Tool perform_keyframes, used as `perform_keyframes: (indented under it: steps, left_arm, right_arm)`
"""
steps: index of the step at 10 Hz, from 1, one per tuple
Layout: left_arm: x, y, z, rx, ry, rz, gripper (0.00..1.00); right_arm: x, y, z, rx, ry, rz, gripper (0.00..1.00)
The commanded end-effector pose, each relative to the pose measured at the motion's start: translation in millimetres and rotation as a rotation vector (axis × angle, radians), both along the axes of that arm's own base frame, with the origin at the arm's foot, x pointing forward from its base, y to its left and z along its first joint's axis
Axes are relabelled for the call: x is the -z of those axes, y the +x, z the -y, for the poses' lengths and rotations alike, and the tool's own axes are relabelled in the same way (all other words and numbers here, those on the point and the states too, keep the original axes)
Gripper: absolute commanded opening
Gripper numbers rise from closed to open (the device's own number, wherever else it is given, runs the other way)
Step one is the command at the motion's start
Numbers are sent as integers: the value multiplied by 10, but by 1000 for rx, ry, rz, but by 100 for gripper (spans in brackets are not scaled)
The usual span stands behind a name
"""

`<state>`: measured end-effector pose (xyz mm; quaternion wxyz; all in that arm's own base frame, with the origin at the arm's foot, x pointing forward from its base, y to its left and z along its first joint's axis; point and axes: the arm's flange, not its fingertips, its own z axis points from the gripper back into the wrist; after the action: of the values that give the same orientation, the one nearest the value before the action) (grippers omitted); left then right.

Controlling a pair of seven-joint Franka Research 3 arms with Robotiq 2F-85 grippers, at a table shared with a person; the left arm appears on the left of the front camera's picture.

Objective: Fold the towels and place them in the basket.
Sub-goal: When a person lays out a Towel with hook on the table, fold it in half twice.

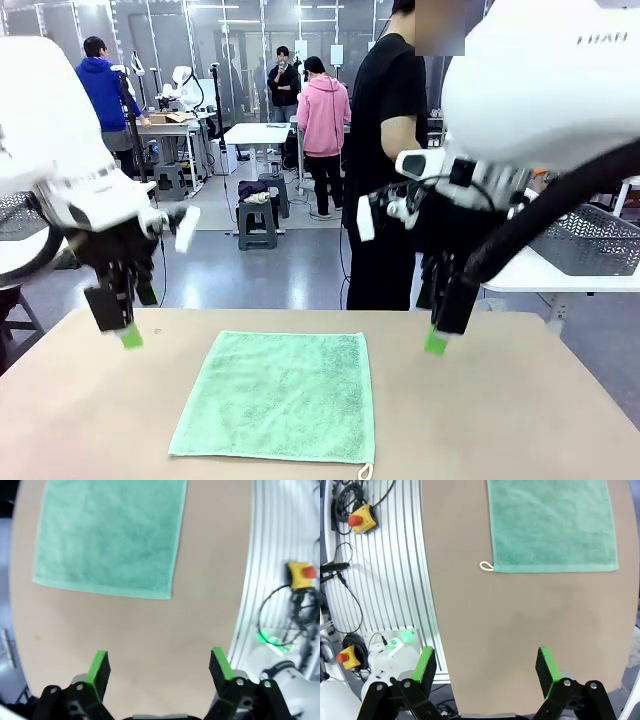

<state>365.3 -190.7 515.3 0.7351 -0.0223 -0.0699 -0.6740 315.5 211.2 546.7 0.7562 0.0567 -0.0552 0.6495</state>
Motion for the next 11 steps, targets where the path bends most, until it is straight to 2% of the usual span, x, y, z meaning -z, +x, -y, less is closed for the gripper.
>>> perform_keyframes:
  steps: [1, 4, 7, 9, 11]
  left_arm:
    - [404, -14, 115, -11, 63, 7, 100]
    - [907, -11, 234, -1, 93, -10, 100]
    - [1291, 32, 187, 68, 91, -18, 100]
    - [1522, -3, 205, 90, 84, 7, 100]
    - [1788, -35, 198, 124, 97, 37, 100]
  right_arm:
    - [330, -78, -99, 54, -36, 16, 100]
    - [993, 68, -234, 77, -49, -14, 100]
    - [1619, 146, -518, -24, -16, -35, 100]
    - [1905, 207, -665, -65, -20, -57, 100]
    - [2063, 244, -723, -97, -22, -61, 100]
